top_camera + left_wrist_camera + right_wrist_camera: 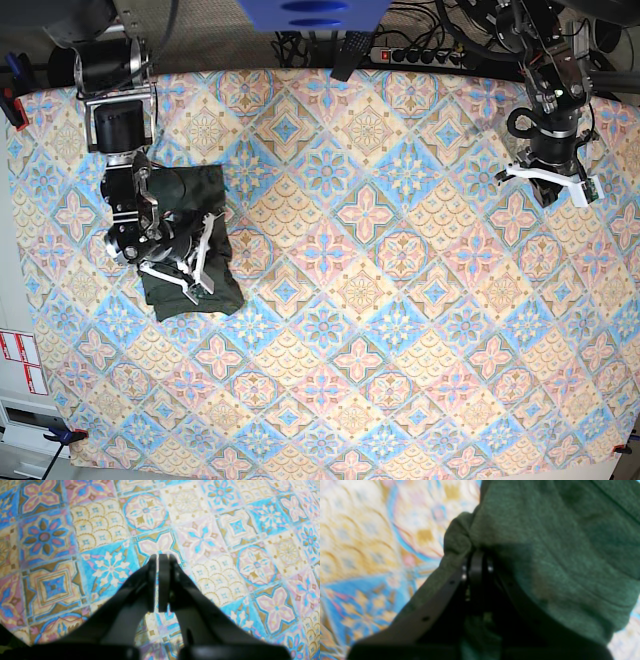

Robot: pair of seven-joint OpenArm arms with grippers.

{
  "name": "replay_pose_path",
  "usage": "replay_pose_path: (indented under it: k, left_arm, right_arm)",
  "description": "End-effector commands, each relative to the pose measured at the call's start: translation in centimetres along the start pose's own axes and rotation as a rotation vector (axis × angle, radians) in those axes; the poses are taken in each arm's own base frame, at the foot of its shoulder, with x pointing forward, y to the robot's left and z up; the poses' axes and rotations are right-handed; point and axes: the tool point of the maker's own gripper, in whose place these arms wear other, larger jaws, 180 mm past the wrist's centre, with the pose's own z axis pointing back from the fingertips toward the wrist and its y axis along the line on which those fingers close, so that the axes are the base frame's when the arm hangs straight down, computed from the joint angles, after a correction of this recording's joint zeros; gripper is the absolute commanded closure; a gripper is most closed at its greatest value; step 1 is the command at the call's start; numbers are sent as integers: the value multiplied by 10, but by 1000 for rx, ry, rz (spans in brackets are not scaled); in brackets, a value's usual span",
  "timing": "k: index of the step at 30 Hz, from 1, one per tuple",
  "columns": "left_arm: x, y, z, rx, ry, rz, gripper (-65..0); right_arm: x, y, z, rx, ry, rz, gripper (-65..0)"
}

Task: Fold the T-shirt properly
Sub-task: 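Drag the folded bundle across the cloth with the right gripper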

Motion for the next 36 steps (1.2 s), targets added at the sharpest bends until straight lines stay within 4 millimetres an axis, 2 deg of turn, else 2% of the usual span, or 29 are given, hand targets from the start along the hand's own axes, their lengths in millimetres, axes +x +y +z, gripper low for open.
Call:
replay_pose_path:
  k: [1,6,9,11,14,18,24,26,29,32,36]
  left_arm:
    - [11,-1,2,-6,-39,-10,0]
    - [10,-2,2,-8,-38,-9,0]
    - [9,-11,1,-33,-32,-20,0]
    - [7,-13,1,-37,-30,-19,0]
    - [6,-13,1,-38,-27,-18,0]
    - [6,-13,1,-38,-27,-18,0]
    - [-1,-17,4,-52,-7,-27,0]
    - [-7,-19,5,-59,7,-34,0]
    - [-9,-20,5,-62,14,-35,0]
    - [-10,-20,5,-62,14,-34,0]
    - [-10,-20,5,-62,14,-34,0]
  right_arm:
    - [18,-17,10,-46,-40,16,0]
    - [15,-15,12,-48,-14,22,0]
    - [13,-12,14,-51,-22,23,0]
    - [15,-17,20,-68,-37,13,0]
    - [5,-18,25,-81,-46,-14,0]
    - [1,-22,39,-113,-49,-22,0]
    - [6,-19,71,-169,-136,-13,0]
    - [5,-16,79,-155,-161,-45,0]
    - [5,-21,90,-133,-216,-132,0]
    - [6,-28,93,-128,-247,-180,0]
    - [-10,-32,85,-120,-212,-227,0]
